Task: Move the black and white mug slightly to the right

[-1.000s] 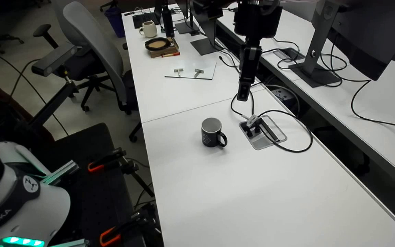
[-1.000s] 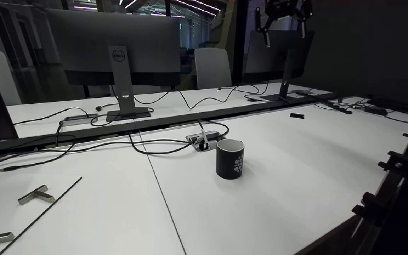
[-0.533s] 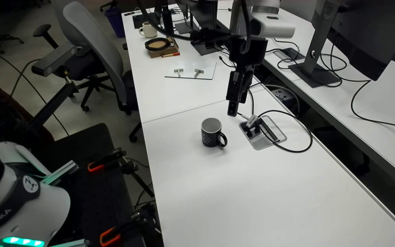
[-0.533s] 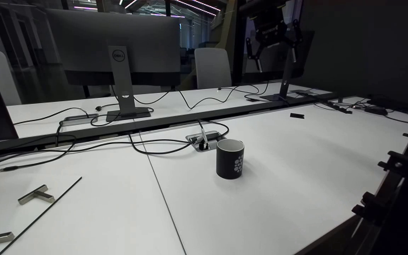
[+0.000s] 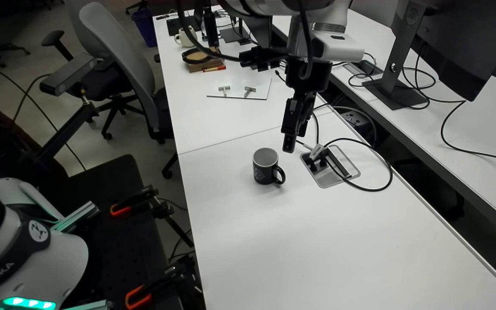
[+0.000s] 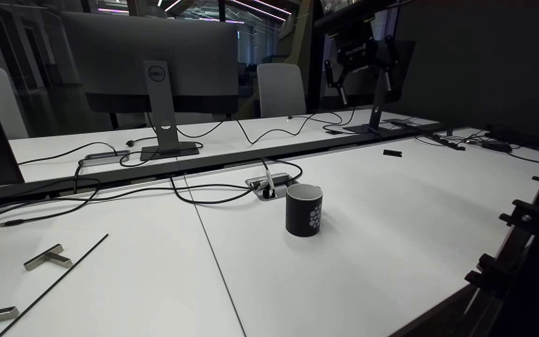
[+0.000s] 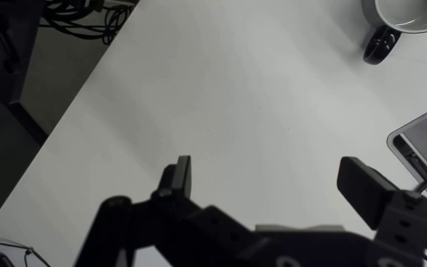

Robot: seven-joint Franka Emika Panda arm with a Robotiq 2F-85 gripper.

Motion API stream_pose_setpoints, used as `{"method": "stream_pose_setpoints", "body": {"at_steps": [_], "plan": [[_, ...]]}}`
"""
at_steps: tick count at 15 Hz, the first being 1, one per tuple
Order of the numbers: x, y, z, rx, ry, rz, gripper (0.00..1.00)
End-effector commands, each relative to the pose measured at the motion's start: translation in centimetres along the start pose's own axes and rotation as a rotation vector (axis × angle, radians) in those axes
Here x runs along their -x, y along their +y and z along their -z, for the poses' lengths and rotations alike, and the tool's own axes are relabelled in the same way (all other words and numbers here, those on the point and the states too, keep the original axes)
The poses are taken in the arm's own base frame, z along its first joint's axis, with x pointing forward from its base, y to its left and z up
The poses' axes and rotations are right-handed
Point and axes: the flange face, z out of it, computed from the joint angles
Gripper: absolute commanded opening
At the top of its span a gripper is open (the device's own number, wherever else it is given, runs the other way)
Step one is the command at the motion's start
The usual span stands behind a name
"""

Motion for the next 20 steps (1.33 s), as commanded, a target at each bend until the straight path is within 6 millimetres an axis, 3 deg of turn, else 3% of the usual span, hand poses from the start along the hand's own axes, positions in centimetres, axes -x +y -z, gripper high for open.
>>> {"method": "stream_pose_setpoints", "body": {"at_steps": [1, 14, 20], "plan": [[0.2, -0.5, -0.6, -0.034, 0.007, 0.0, 1.0], [3.9, -7.7, -10.6, -0.162, -0.101, 0.008, 1.0], [4.4, -7.6, -11.4, -0.133, -0.102, 0.007, 1.0]]}}
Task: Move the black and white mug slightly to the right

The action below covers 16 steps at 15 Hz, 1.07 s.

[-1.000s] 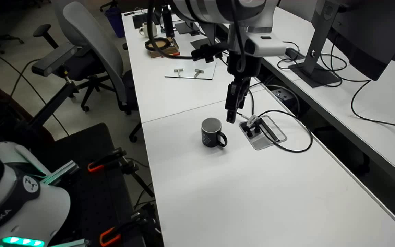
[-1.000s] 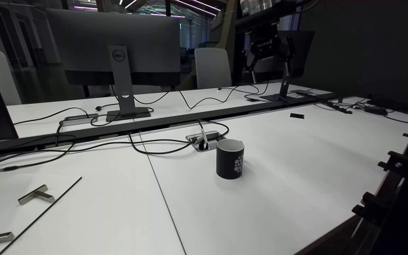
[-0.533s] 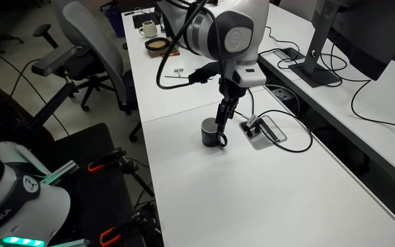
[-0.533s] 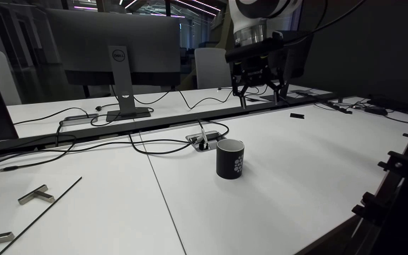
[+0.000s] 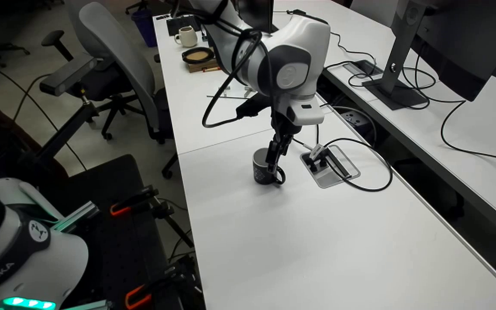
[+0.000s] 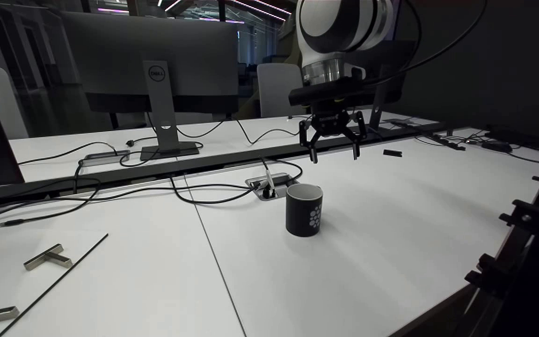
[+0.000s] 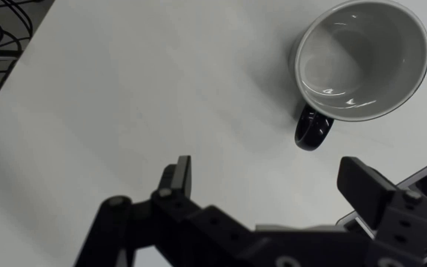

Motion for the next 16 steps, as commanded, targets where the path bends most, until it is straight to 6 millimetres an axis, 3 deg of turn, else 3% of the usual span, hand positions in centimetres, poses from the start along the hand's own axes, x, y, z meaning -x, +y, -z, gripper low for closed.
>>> {"method": "stream_pose_setpoints", "body": {"at_steps": [1, 10, 16], "plan": [[-0.1, -0.1, 0.0, -0.001, 0.0, 0.0, 1.0], [1.2, -2.3, -1.6, -0.07, 0.042, -0.176, 1.0], [2.1, -3.0, -4.6, -0.078, 0.038, -0.259, 1.0]]}}
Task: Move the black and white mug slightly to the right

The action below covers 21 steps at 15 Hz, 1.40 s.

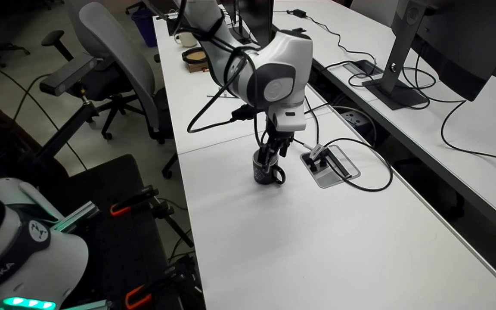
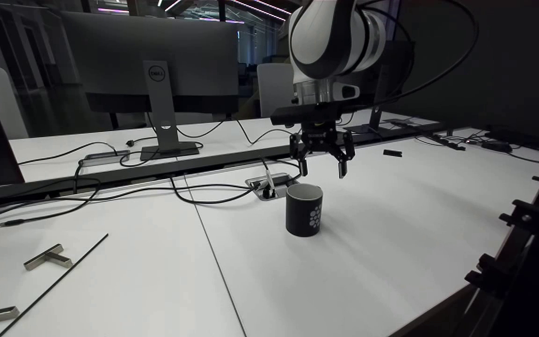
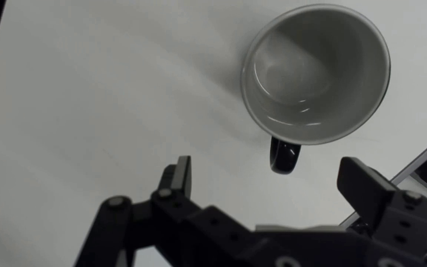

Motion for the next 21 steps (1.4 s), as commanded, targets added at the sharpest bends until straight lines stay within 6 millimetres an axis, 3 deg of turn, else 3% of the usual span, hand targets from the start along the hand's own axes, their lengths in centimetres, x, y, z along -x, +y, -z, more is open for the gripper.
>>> {"method": "stream_pose_setpoints", "body": {"at_steps": [1, 5, 12, 21], "plan": [[0.1, -0.7, -2.0, -0.02, 0.006, -0.072, 1.0], [-0.3, -0.8, -3.6, -0.027, 0.034, -0.12, 1.0], [-1.5, -1.3, -4.5, -0.03, 0.05, -0.156, 1.0], [-1.0, -2.4, -5.4, -0.105, -0.03, -0.155, 1.0]]}}
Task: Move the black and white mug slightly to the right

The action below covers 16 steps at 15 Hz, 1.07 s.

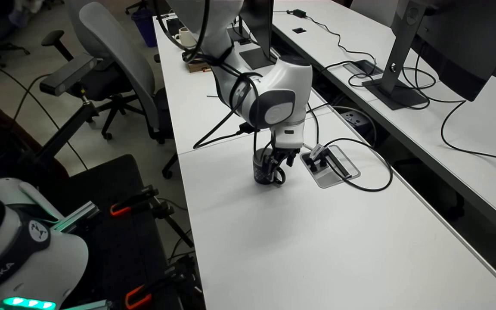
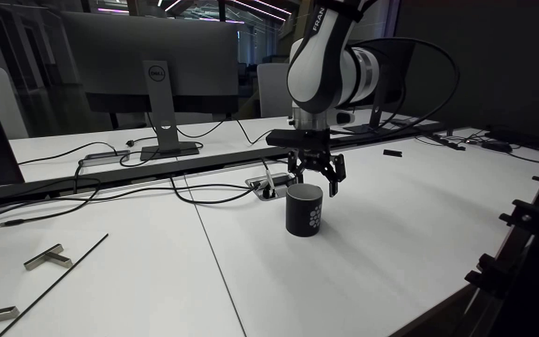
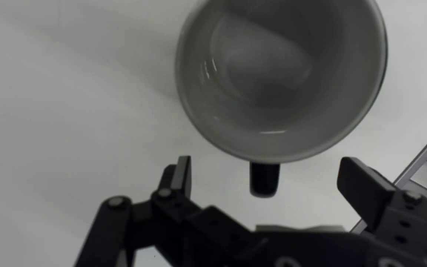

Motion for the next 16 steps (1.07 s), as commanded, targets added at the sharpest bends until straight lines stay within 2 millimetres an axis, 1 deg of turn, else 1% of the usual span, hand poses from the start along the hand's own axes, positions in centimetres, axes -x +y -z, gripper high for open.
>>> {"method": "stream_pose_setpoints", "body": {"at_steps": [1, 2, 3, 4, 9, 12, 14, 16], "plan": [[-0.09, -0.8, -0.67, -0.05, -0.049, -0.007, 1.0], [-0.03, -0.84, -0.79, -0.055, -0.056, -0.006, 1.0], [-0.04, -0.86, -0.9, -0.059, -0.062, -0.007, 0.75], [-0.08, -0.88, -0.99, -0.062, -0.067, -0.007, 0.74], [-0.29, -0.92, -1.17, -0.073, -0.075, -0.007, 0.36], [-0.4, -0.89, -1.29, -0.071, -0.073, -0.007, 0.12], [-0.4, -0.9, -1.35, -0.07, -0.072, -0.006, 0.0], [-0.37, -0.85, -1.49, -0.065, -0.073, -0.004, 0.0]]}}
